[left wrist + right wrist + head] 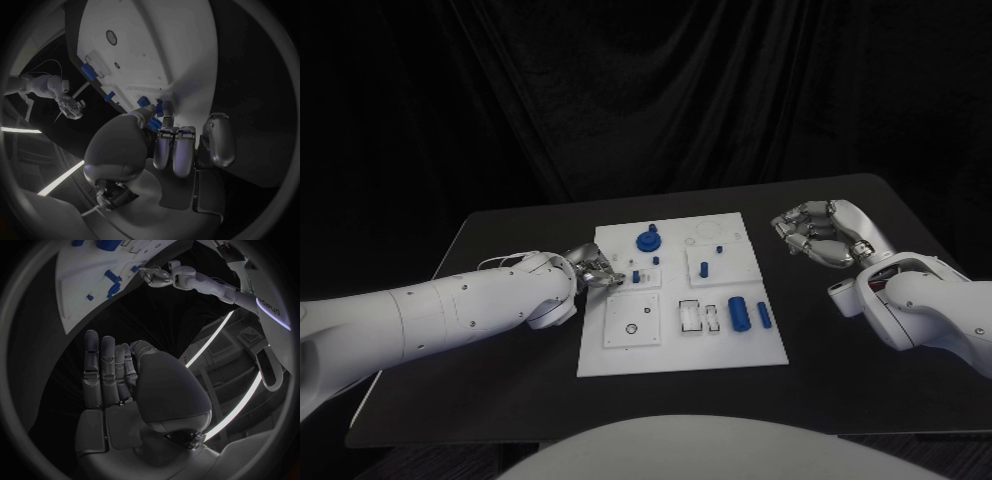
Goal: Assemble the parts on the task board
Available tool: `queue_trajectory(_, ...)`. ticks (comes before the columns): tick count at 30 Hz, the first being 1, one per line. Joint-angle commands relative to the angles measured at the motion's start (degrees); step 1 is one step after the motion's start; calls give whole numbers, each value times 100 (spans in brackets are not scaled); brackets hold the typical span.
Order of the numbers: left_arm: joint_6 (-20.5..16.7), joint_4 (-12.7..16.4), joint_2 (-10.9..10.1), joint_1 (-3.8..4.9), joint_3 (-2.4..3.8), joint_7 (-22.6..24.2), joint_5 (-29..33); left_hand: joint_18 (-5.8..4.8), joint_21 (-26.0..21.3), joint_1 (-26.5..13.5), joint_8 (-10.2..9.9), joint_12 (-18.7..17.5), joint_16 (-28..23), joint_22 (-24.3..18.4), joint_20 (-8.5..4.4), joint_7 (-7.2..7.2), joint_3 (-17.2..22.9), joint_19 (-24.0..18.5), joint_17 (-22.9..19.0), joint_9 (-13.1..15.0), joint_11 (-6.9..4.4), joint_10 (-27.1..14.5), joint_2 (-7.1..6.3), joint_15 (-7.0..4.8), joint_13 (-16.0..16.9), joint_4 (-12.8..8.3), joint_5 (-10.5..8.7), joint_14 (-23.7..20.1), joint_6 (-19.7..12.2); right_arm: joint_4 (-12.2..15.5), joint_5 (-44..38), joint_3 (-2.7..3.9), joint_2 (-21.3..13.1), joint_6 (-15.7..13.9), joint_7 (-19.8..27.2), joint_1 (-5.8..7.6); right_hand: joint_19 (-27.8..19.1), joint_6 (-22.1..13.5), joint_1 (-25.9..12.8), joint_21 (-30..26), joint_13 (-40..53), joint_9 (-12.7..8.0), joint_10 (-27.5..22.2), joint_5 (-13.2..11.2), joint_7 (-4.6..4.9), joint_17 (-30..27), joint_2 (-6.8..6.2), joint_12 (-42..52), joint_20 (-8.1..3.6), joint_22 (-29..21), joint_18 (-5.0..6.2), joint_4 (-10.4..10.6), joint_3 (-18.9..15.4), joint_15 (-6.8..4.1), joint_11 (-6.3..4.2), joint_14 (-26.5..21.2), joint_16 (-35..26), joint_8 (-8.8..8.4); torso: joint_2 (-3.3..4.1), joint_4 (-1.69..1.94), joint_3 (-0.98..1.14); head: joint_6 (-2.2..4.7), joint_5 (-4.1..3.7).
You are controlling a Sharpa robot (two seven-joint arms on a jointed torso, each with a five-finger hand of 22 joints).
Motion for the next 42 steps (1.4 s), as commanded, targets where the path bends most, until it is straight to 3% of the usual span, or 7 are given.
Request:
queue_trajectory(1, 197, -25, 27, -57, -21, -109, 3, 69, -34, -76, -48, -2, 15, 1008, -6, 9, -101, -50, 1510, -48, -3, 605, 32, -12, 1507, 48, -59, 585, -40, 6, -28, 4, 1, 80, -151, -16, 33, -41, 64, 28, -14, -7, -55, 28, 13, -12, -4, 21, 7, 49, 47, -5, 14, -3, 0, 21, 29, 34, 1, 0, 0, 0, 1)
queue_trajectory(9, 244, -42, 44, -85, -21, -109, 3, 76, -66, -128, -80, -2, 15, 999, 4, 24, -259, -69, 1510, -71, 11, 605, 61, 1, 1507, 137, -127, 585, -71, -4, -28, 4, 5, 119, -208, -19, 33, -41, 70, 29, -17, -7, -55, 30, 13, -15, -5, 22, 6, 52, 47, -7, 15, -3, 0, 21, 31, 35, 1, -1, 1, 0, 2)
queue_trajectory(19, 239, 9, 32, -98, -21, -46, 3, 78, -73, 36, -99, -2, 15, 999, 8, 16, -328, -71, 1510, -89, 6, 605, 124, 0, 1507, 76, 56, 585, -79, -17, -28, 4, 15, 150, -260, -25, 34, -42, 87, 31, -21, -7, -56, 36, 12, -21, -5, 25, 5, 58, 47, -12, 20, -4, -2, 21, 35, 38, 2, 0, 0, 0, 11)
queue_trajectory(24, 250, -21, 27, -100, -21, -82, 3, 78, -83, -104, -121, -2, 15, 997, 22, 40, -551, -73, 1510, -119, 26, 605, 151, 16, 1507, 256, -113, 585, -72, -22, -28, 4, 20, 166, -283, -27, 34, -43, 95, 32, -24, -7, -56, 39, 13, -25, -5, 26, 5, 61, 47, -13, 22, -5, -2, 21, 38, 39, 1, 0, 0, 0, 7)
queue_trajectory(32, 322, -57, 25, -102, -21, -170, 3, 84, -120, -629, -200, -2, 15, 988, 68, 109, -1223, -93, 1510, -202, 86, 605, 158, 69, 1507, 837, -500, 585, -95, -31, -28, 5, 32, 192, -312, -32, 34, -44, 97, 33, -27, -7, -60, 41, 13, -27, -6, 24, 5, 63, 47, -12, 22, -5, -1, 20, 39, 40, 1, 0, 0, 0, 30)
queue_trajectory(39, 336, -78, 28, -103, -21, -171, 3, 92, -158, -1106, -251, -2, 15, 979, 99, 138, -1758, -117, 1510, -250, 115, 605, 411, 91, 1507, 1020, -442, 585, -123, -33, -28, 5, 35, 208, -327, -36, 35, -45, 104, 34, -34, -7, -68, 45, 15, -32, -8, 17, 4, 67, 47, -12, 23, -4, 0, 19, 42, 41, 1, 0, 0, 0, 34)
queue_trajectory(42, 340, -89, 31, -104, -21, -152, 3, 96, -174, -1473, -270, -2, 15, 975, 112, 154, -2003, -130, 1510, -257, 132, 605, 671, 106, 1507, 1029, -257, 585, -162, -33, -28, 5, 34, 212, -333, -37, 35, -48, 112, 36, -42, -8, -77, 50, 16, -37, -9, 10, 4, 72, 46, -12, 26, -4, 2, 18, 44, 43, 1, -1, 0, 0, 35)
